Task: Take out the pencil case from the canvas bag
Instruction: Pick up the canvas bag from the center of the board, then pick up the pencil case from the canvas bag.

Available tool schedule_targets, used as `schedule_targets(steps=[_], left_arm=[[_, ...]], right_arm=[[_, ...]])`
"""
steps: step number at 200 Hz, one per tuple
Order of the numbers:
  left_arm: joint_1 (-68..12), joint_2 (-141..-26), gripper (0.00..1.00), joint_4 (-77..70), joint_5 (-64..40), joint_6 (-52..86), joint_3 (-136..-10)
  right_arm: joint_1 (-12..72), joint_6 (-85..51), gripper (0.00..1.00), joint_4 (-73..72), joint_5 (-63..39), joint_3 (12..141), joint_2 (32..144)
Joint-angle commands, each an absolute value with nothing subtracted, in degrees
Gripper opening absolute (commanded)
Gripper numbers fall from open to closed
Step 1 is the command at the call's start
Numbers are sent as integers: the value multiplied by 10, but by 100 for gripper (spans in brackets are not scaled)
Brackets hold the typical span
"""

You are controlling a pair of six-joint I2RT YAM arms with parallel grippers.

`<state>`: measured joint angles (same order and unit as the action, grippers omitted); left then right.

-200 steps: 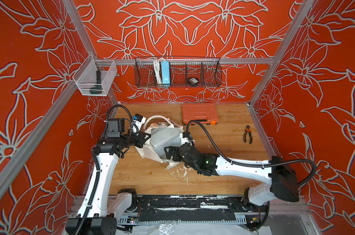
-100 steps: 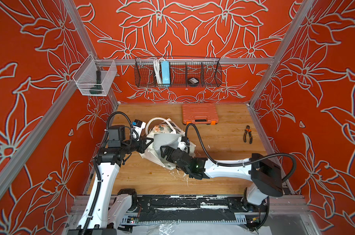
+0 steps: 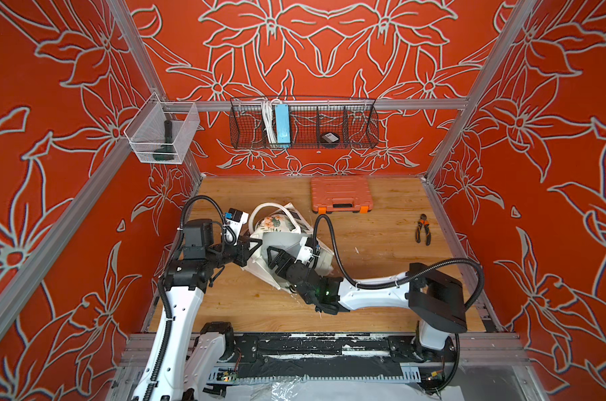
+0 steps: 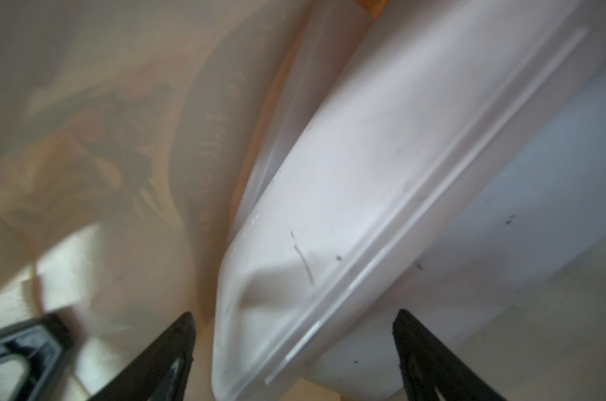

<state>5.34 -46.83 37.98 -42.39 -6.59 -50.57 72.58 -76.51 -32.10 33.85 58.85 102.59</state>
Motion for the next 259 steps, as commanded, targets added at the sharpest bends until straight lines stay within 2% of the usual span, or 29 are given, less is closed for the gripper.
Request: schedule_targets(steps=[1,63,130,165,205,259], left_arm=[[53,-453,0,340,-469,-63,-515],[53,-449,0,330,-472,-66,-505],[53,-473,0,328,-476,-55,-500],[54,-486,0,326,-461,-59,-497],[54,-485,0,324,-460,-65,-497],[54,-504,0,325,-483,-65,-501]], right_arm=[[730,-757,88,-357,387,582,1024],[716,-751,85,-320,421,565,978],[647,-778,81,-410,255,563,1024],[646,-784,80,-333,199,561,998],[647,-799,80,-324,129,545,986],[654,-815,79,-370,126,580,1032]])
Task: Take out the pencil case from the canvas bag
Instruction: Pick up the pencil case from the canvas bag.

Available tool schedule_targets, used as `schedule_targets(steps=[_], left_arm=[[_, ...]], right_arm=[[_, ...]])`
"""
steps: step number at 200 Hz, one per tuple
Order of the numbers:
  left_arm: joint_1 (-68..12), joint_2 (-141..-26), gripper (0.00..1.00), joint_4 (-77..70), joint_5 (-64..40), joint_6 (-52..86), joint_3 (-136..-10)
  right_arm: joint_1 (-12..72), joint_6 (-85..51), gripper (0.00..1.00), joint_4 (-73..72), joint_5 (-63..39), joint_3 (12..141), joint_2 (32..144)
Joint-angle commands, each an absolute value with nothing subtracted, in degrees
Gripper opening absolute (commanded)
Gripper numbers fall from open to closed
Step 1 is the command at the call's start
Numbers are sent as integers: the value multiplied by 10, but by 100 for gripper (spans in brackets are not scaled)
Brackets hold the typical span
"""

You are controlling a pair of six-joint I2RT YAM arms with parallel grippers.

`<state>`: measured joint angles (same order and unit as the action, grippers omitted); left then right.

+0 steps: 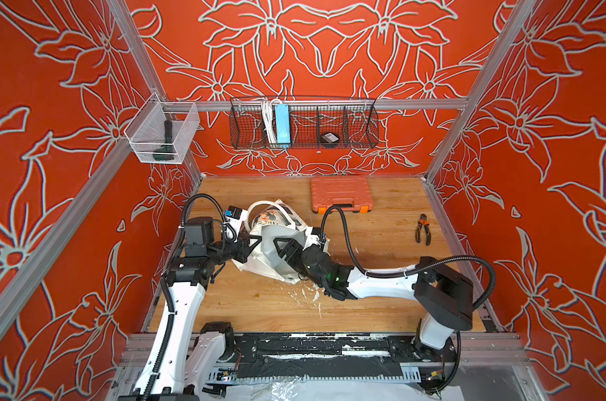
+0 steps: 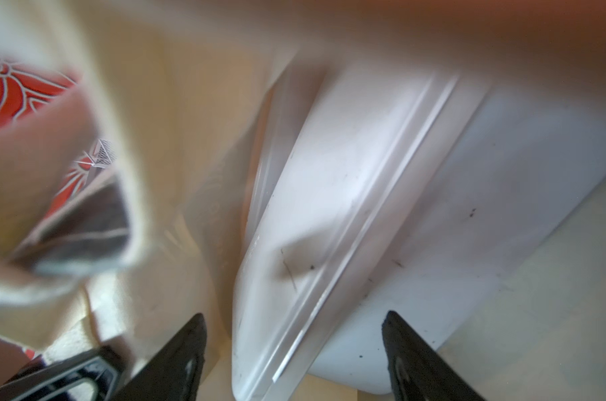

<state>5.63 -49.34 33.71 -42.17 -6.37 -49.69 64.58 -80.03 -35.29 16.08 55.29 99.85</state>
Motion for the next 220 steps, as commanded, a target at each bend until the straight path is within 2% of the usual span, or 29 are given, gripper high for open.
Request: schedule_targets(steps=[1,30,64,92,138,163,220], left_arm=[[54,-504,0,325,-484,-65,-502],[51,-519,0,329,-512,-65,-514],[50,-508,0,332,-470,-65,-517],[49,-502,0,349,-489,-77,-517],[49,-522,0,383,-510,-72,-542],[49,-526,0,383,-502,-65,-547],[54,-507,0,363,-477,-54,-533]], right_arm=[[654,-816,79,-371,127,582,1034],[660,-829,76,-395,153,615,1080],[665,-832,60,-421,167,646,1119],[665,-807,49,-459,162,641,1119],[664,-759,46,-356,191,628,1052],[664,-732,41,-290,187,637,1025],[649,-727,37,-220,150,593,964]])
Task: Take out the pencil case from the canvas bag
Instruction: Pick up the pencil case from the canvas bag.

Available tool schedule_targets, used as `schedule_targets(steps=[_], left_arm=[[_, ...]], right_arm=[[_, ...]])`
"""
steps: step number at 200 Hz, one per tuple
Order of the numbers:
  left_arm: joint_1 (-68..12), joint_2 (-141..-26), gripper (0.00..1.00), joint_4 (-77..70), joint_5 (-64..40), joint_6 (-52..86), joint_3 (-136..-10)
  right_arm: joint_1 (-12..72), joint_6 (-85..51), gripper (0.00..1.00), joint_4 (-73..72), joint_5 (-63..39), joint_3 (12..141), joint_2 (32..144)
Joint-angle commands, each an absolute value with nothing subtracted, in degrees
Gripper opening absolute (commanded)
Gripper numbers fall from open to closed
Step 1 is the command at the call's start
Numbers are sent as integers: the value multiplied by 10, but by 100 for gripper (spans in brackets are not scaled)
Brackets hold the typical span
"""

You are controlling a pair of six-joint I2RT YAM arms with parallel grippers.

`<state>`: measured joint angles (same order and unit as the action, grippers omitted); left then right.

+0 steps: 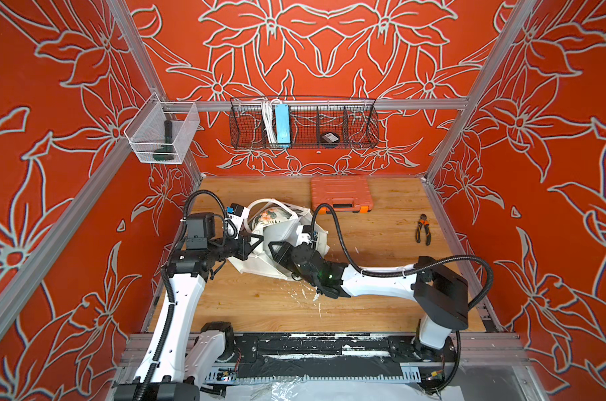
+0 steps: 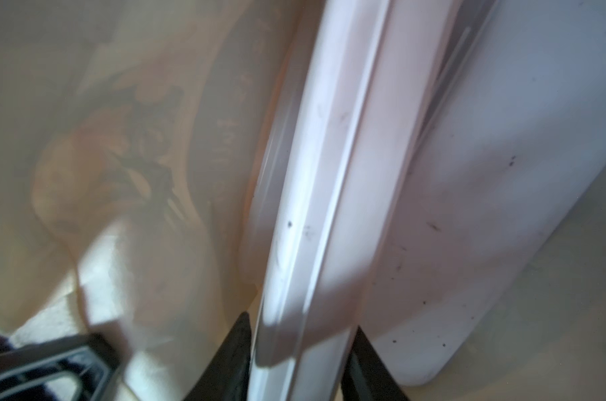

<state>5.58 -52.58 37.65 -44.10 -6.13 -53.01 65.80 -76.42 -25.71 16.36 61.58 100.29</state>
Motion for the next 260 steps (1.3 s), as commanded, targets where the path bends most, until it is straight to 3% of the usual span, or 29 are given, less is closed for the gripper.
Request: schedule_targets(steps=[1,55,166,260], left_arm=[[54,-506,0,363,-477,-55,-532],[56,-517,0,359,-457,-50,-528],[79,-543,0,359,-446,-43,-526],[90,-540,0,345,-427,-30,-517]], right_arm=[[648,-727,37,-219,149,593,962],[626,-678,36,-149,103,585,903],[571,-618,30,-166,-57,563,887],[554,-582,30,-181,-95,517,837]])
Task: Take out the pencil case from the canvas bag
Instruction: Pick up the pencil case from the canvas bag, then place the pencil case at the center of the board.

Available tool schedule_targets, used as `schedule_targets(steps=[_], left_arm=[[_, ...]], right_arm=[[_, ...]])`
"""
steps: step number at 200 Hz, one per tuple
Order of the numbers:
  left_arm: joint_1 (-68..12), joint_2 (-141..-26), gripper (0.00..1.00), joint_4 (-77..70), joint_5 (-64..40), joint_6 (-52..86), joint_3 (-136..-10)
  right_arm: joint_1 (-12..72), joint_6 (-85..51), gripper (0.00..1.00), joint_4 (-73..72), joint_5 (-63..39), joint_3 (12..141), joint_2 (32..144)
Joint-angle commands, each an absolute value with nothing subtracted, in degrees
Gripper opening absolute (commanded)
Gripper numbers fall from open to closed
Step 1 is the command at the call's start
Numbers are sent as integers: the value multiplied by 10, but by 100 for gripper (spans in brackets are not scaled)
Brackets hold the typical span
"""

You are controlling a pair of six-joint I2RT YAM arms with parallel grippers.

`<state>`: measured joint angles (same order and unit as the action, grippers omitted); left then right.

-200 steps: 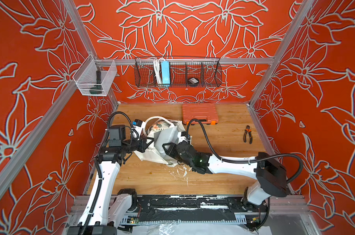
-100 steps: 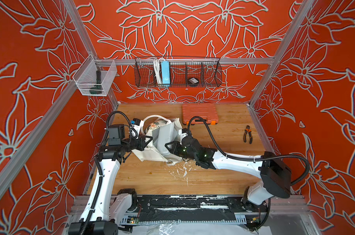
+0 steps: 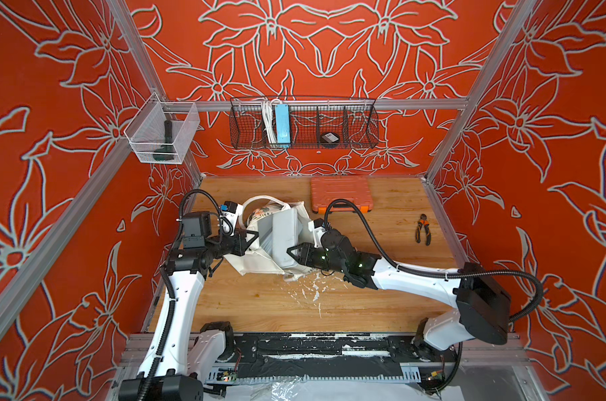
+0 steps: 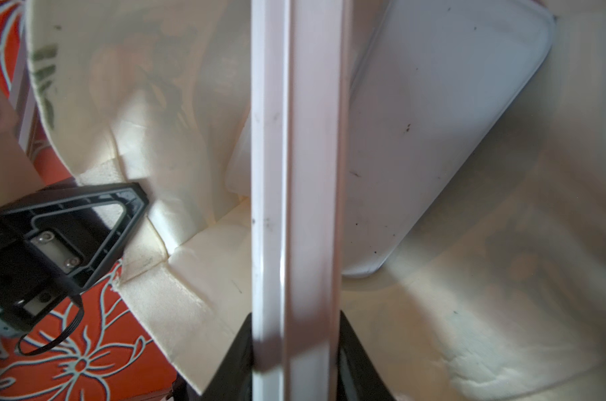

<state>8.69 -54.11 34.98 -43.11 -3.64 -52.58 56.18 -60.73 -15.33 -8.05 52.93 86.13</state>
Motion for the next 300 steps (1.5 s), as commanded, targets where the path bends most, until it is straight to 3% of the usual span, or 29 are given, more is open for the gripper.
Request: schedule_targets(steps=[1,300], left_arm=[[90,-540,0,345,-428,-31,-517],[105,-550,0,356,-445,-36,-522]], right_arm=[[554,-582,31,-182,-96,516,838],[504,-519,29,-72,-45,439,608]])
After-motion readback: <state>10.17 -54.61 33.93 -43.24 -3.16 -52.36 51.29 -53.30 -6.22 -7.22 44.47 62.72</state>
